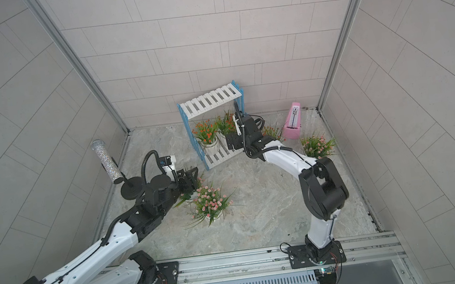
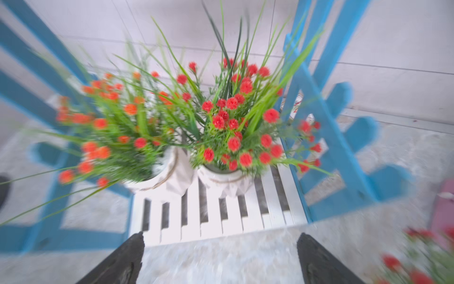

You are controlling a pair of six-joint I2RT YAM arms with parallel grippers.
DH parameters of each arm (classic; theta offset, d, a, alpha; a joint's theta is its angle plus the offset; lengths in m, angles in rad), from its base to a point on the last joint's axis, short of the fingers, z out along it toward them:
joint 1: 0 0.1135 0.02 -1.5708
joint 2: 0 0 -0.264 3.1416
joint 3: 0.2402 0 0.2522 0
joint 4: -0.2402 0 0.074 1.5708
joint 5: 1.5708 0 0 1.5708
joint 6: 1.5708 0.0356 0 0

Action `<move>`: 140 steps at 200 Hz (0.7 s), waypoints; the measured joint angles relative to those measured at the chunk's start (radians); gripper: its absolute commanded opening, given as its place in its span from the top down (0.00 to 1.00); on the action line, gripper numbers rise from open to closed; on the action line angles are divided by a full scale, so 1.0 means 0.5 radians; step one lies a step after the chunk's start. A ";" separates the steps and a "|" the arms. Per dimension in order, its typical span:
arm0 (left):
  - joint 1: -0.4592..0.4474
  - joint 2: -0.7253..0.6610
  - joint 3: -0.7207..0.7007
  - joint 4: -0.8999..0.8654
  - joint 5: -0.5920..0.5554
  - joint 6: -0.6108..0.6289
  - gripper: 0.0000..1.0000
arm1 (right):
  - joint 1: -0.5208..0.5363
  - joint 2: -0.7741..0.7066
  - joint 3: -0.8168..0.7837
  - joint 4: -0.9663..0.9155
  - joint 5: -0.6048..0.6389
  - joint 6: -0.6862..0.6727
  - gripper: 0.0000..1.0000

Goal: Place the baby's breath potted plants on the rack by color
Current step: Place the baby's breath potted plant on the rack, then pick up the baby's breath potted plant from the center of the board.

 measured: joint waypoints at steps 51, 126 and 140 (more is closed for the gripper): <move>-0.004 0.033 0.000 -0.029 -0.005 0.005 0.30 | 0.008 -0.362 -0.437 -0.274 -0.213 0.166 0.01; -0.005 0.037 0.000 -0.037 -0.005 0.005 0.30 | -0.109 -0.336 -0.664 -0.484 0.228 0.239 0.01; -0.005 0.037 0.000 -0.037 -0.005 0.005 0.30 | -0.146 -0.278 -0.644 -0.455 0.288 0.239 0.01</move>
